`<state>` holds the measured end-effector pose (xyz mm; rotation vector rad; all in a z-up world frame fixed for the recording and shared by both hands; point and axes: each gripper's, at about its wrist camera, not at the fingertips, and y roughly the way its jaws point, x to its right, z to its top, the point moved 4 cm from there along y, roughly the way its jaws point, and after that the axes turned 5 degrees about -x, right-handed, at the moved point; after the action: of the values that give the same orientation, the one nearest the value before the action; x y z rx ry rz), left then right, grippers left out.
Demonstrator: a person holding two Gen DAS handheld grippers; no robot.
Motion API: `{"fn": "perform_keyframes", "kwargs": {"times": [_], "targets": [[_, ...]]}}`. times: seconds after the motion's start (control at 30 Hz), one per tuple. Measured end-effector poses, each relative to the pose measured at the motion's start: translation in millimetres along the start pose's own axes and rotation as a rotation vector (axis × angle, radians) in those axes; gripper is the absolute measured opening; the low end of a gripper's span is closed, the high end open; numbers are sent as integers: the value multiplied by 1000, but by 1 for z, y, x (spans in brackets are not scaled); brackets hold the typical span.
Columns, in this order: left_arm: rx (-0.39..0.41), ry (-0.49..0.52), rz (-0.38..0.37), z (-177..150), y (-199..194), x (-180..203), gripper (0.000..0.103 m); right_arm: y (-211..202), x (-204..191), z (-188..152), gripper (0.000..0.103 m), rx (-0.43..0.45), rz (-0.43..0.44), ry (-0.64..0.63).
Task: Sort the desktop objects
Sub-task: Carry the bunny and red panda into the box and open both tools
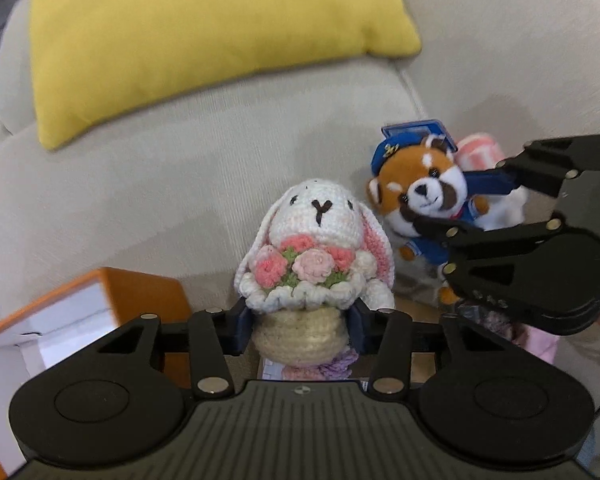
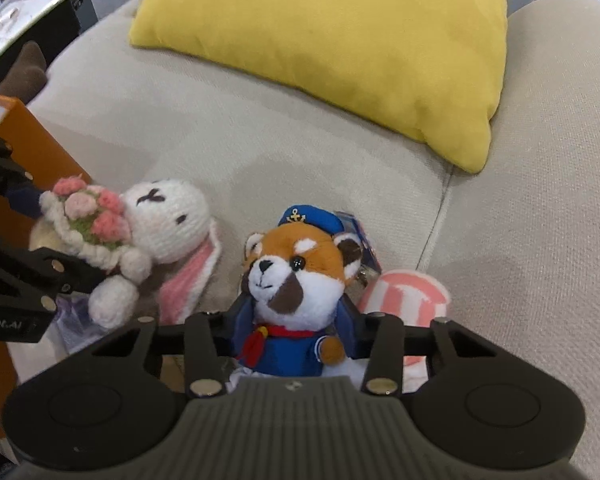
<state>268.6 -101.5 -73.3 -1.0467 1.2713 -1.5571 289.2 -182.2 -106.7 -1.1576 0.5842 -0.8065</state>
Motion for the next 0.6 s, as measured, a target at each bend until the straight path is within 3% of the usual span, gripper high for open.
{"fn": "perform_keyframes", "kwargs": {"times": [0.33,0.6], "targets": [[125,-3,51,-34,-73,-8,53,-54,-5,1,46,66,91,118],[220,-37,84,-82,-129,-36,53,-129,-63,15,46,164,139,64]]}}
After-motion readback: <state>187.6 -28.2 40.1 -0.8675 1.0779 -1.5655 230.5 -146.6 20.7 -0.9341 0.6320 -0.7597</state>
